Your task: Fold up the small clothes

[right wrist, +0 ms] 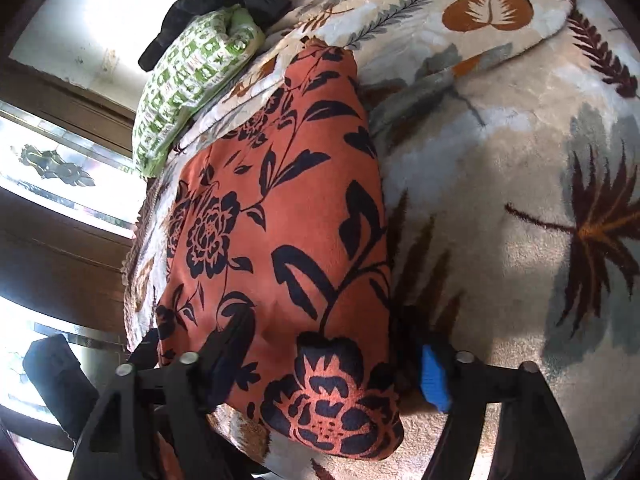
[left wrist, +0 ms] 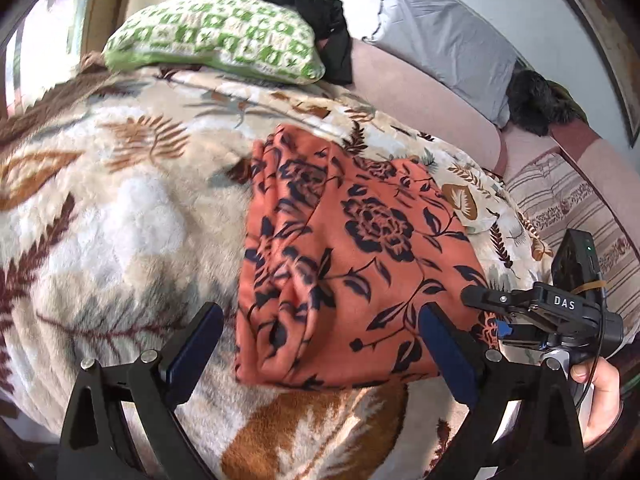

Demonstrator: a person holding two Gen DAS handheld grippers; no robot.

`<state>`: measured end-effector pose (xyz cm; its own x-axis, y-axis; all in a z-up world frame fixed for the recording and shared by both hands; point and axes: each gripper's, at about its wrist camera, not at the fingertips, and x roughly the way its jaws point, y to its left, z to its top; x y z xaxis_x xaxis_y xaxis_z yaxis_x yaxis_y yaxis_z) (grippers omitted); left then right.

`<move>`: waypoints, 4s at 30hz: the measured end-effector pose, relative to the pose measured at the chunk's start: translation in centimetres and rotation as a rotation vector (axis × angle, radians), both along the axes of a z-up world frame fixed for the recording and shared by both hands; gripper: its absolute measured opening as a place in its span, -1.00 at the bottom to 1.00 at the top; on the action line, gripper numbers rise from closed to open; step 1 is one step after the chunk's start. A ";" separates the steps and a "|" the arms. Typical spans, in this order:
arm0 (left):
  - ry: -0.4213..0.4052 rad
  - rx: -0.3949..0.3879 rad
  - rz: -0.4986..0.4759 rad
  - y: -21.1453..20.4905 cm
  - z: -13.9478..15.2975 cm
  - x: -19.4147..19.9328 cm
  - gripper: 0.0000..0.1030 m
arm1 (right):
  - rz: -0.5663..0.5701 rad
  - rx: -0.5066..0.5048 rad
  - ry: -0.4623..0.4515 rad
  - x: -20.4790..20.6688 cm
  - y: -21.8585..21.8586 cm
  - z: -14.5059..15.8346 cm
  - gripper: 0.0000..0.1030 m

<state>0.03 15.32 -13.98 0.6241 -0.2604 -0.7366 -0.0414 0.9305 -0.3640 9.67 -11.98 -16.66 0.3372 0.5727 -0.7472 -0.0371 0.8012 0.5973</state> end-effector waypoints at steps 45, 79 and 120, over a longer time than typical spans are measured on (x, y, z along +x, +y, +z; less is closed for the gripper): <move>0.211 -0.233 0.042 3.5 -3.3 4.7 -0.76 | 0.073 0.036 -0.207 0.7 1.0 1.7 0.67; 0.051 -0.124 0.012 2.2 0.6 -0.3 -0.03 | -0.025 0.026 -0.326 -10.1 -6.3 10.5 0.70; 0.183 -0.172 0.009 4.4 -1.9 14.4 -0.47 | 0.207 0.053 -0.138 4.3 3.3 1.8 0.73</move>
